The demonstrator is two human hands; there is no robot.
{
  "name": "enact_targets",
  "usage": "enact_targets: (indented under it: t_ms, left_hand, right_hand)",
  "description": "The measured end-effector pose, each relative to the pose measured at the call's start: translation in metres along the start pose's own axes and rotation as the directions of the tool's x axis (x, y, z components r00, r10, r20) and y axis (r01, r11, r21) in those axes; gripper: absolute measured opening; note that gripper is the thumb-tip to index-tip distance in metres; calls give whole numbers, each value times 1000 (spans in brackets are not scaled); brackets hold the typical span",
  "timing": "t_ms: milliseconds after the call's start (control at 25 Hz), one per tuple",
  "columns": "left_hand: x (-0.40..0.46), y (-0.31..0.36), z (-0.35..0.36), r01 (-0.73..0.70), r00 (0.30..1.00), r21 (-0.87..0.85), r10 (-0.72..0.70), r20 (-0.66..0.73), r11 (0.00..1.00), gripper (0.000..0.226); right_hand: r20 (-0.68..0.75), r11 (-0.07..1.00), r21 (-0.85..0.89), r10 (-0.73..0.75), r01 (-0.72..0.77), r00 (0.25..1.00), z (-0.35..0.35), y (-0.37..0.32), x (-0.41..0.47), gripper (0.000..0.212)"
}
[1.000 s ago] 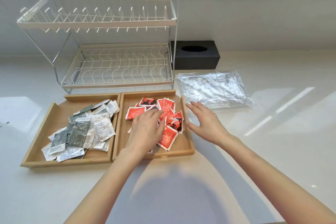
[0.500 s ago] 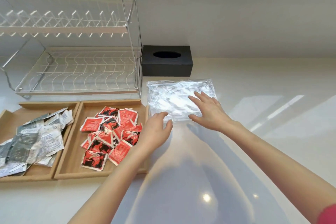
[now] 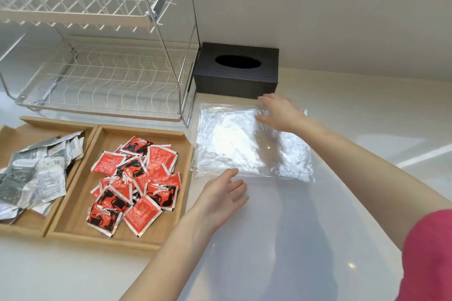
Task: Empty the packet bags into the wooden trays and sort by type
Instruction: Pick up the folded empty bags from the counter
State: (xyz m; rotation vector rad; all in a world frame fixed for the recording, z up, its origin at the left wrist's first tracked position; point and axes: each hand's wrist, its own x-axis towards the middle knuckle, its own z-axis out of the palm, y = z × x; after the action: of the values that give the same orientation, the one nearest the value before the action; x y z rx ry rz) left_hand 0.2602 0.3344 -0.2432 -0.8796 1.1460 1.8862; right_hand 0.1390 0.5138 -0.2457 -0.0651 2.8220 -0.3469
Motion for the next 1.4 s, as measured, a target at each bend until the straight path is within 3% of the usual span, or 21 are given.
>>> enact_targets:
  t_ms: [200, 400, 680, 800, 1080, 1240, 1400]
  left_hand:
    - [14, 5, 0, 20, 1000, -112, -18, 23, 993, 10]
    - [25, 4, 10, -17, 999, -16, 16, -31, 1000, 11]
    - [12, -4, 5, -133, 991, 67, 132, 19, 989, 23]
    - [-5, -8, -3, -218, 975, 87, 213, 60, 972, 26]
    - [-55, -15, -55, -438, 898, 198, 434, 66, 877, 7]
    - [-86, -17, -106, -442, 897, 205, 433, 93, 873, 12]
    - [-114, -23, -173, -426, 897, 149, 395, 199, 892, 12]
  right_hand:
    - [59, 998, -56, 36, -33, 998, 17, 5, 22, 56]
    - [92, 991, -78, 113, -106, 989, 17, 10, 24, 64]
    - [66, 934, 264, 230, -239, 971, 6, 23, -28, 52]
    - [33, 859, 459, 238, -226, 971, 0, 18, -70, 40]
    - [11, 557, 804, 339, -210, 941, 26, -31, -164, 18]
    - [29, 396, 903, 333, -167, 943, 48, -81, -211, 10]
    - [20, 351, 926, 318, -137, 948, 79, -136, -248, 10]
